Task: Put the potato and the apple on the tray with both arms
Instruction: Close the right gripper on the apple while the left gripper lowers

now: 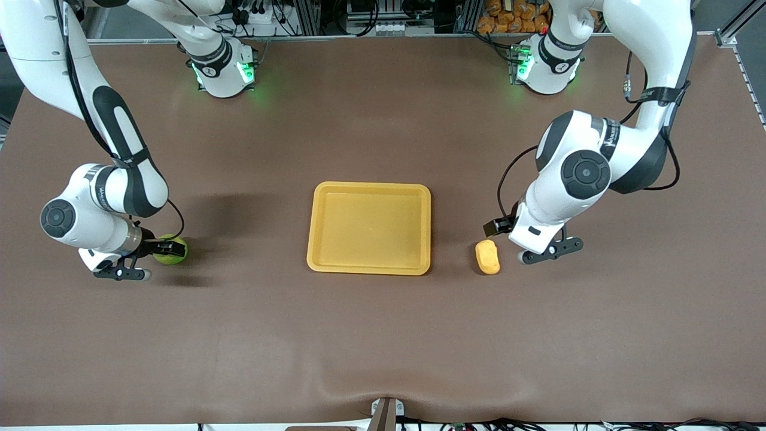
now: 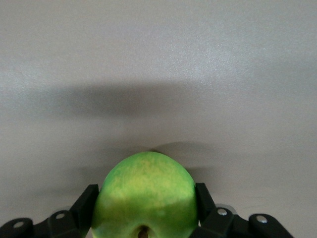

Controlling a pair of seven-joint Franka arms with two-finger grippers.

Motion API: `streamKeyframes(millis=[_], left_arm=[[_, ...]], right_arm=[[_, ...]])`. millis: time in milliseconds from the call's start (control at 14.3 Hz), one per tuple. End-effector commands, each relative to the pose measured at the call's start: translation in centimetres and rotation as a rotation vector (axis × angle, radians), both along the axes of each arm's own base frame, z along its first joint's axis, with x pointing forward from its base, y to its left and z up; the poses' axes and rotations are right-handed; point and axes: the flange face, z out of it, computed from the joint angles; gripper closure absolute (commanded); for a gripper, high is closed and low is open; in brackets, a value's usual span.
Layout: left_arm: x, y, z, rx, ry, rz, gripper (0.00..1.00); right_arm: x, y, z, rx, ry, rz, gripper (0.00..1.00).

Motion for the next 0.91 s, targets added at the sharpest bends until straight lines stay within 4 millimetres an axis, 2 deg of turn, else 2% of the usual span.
streamKeyframes(millis=[0,419,699,838], left_arm=[[0.6,-0.2,-1.2,-0.015,-0.011,0.026,0.00],[1.6,-0.1,-5.0,-0.034,-0.035,0.069,0.00],[2.2,-0.5,-7.7,-0.050,-0.059,0.108,0.00],[2.5,-0.2,-8.9,-0.054,-0.068,0.115,0.00]], right_arm=[[0.6,0.0,2.3,0.001,0.012,0.007,1.00],[2.1,0.9,6.5,0.044,0.112,-0.003,1.00],[2.2,3.7,9.3,0.123,0.151,-0.065,1.00],[2.5,6.3,10.1,0.123,0.182,-0.103,1.00]])
